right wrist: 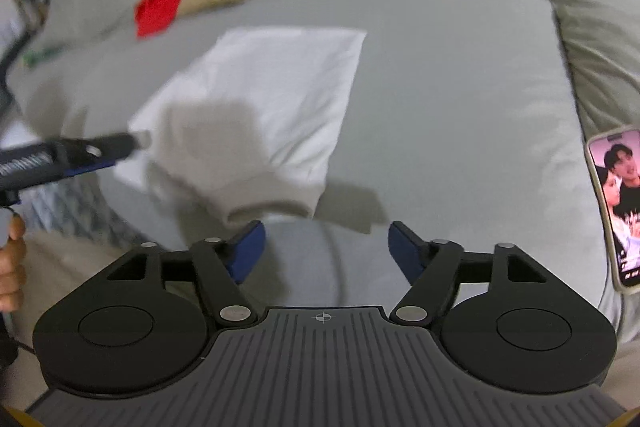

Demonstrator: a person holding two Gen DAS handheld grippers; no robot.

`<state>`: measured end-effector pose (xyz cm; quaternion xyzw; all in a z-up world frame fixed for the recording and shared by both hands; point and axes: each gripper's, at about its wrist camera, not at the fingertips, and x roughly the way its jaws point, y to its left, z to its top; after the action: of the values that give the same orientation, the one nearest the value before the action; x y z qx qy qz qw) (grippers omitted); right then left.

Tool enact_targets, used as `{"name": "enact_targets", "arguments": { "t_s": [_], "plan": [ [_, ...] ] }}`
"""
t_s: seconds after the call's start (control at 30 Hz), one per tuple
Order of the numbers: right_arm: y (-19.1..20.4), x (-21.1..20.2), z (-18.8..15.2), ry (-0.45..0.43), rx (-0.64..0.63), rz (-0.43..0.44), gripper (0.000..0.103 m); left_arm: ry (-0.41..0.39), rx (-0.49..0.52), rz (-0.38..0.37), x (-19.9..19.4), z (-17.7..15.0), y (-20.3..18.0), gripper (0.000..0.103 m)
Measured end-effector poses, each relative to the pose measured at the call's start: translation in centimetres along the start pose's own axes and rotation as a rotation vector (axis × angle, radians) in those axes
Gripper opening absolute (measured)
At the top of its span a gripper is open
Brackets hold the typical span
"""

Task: Fold clothes
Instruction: 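Move both open grippers to the end of the folded shirt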

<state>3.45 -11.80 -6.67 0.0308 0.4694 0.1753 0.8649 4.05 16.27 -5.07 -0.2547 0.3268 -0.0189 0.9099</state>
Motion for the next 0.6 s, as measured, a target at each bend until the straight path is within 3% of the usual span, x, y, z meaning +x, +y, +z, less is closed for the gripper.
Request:
{"name": "enact_targets", "arguments": {
  "t_s": [0.13, 0.27, 0.43, 0.6],
  "plan": [
    [-3.9, 0.4, 1.5, -0.045, 0.247, 0.167, 0.075, 0.065, -0.117, 0.047, 3.7, 3.4, 2.9, 0.053],
    [-6.9, 3.3, 2.7, -0.023, 0.441, 0.310, 0.072, 0.189, -0.225, -0.013, 7.4, 3.9, 5.3, 0.052],
    [-8.4, 6.6, 3.6, 0.008, 0.538, 0.381, 0.065, 0.227, -0.225, -0.075, 9.0, 3.8, 6.0, 0.053],
    [-8.8, 9.5, 4.6, 0.056, 0.572, 0.420, 0.058, 0.246, -0.217, -0.059, 10.5, 5.0, 6.4, 0.053]
  ]
}}
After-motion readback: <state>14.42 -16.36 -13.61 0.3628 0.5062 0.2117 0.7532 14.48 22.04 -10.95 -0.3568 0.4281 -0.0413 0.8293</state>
